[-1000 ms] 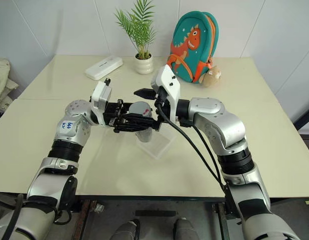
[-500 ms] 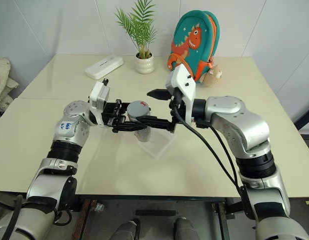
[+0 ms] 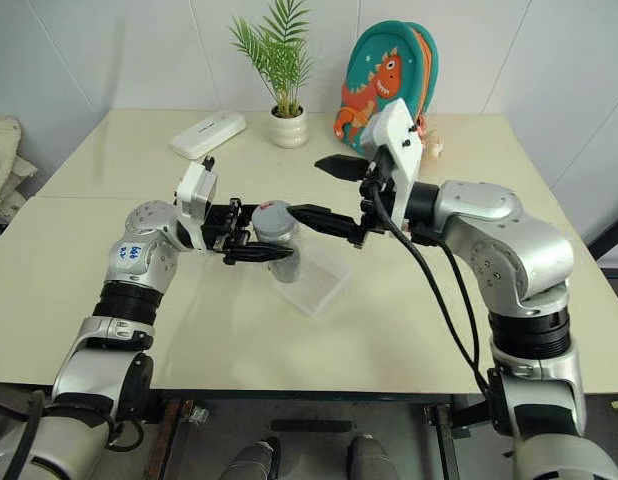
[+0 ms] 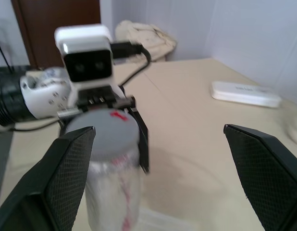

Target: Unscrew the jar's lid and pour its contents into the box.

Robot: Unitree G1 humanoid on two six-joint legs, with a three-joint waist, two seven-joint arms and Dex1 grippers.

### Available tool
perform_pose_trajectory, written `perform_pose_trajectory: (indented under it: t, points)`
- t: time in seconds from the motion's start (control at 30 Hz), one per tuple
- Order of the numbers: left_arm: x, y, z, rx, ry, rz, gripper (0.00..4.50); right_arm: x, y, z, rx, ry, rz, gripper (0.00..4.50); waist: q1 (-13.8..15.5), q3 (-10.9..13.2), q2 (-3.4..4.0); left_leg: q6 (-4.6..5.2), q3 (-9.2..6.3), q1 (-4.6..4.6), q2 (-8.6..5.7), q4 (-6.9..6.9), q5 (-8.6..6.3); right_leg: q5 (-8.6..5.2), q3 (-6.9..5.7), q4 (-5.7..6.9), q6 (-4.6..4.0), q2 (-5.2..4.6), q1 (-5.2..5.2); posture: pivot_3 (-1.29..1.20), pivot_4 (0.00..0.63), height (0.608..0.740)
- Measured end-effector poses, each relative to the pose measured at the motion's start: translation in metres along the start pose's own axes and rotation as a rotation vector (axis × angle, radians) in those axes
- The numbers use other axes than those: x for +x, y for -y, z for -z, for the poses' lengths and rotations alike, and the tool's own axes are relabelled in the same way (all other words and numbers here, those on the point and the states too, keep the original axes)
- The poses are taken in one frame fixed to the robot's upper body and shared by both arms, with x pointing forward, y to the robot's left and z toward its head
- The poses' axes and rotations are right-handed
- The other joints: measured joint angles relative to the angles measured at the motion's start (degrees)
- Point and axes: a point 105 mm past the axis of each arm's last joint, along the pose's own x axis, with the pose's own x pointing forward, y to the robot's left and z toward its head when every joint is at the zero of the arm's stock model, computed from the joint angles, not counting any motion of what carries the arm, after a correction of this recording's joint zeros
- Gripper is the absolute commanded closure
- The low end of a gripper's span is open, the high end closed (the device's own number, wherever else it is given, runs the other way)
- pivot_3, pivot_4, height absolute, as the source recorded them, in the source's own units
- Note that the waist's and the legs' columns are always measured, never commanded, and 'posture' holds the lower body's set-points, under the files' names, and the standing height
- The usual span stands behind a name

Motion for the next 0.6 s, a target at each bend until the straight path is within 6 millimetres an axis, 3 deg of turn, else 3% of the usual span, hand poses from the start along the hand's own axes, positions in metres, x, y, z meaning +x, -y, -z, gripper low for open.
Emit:
perform_pose_trajectory:
  t: [0.17, 0.3, 0.6]
  points:
    - [0.002, 0.0, 0.001, -0.004, 0.002, 0.006, 1.94, 0.023, -0.01, -0.012, 0.025, 0.081, -0.047, 0.01, -0.06, 0.0, 0.0, 0.0, -0.01, 0.0, 0.0, 0.0, 0.0, 0.0, 0.0, 0.02, 0.0, 0.01, -0.02, 0.0, 0.15, 0.74]
    - [0.004, 0.001, 0.003, -0.011, 0.001, 0.011, 1.94, 0.042, -0.023, -0.003, 0.057, 0.067, -0.099, 0.01, -0.01, 0.0, 0.0, 0.0, -0.01, 0.0, 0.0, 0.02, 0.0, 0.0, 0.01, 0.04, 0.0, 0.0, -0.01, 0.0, 0.15, 0.74]
    - [0.005, 0.001, 0.003, -0.015, -0.006, 0.017, 1.94, 0.051, -0.025, 0.009, 0.071, 0.027, -0.097, 0.01, -0.07, 0.0, 0.0, 0.0, -0.01, -0.01, 0.0, 0.02, 0.0, 0.0, 0.0, 0.06, 0.0, 0.01, -0.02, 0.0, 0.15, 0.74]
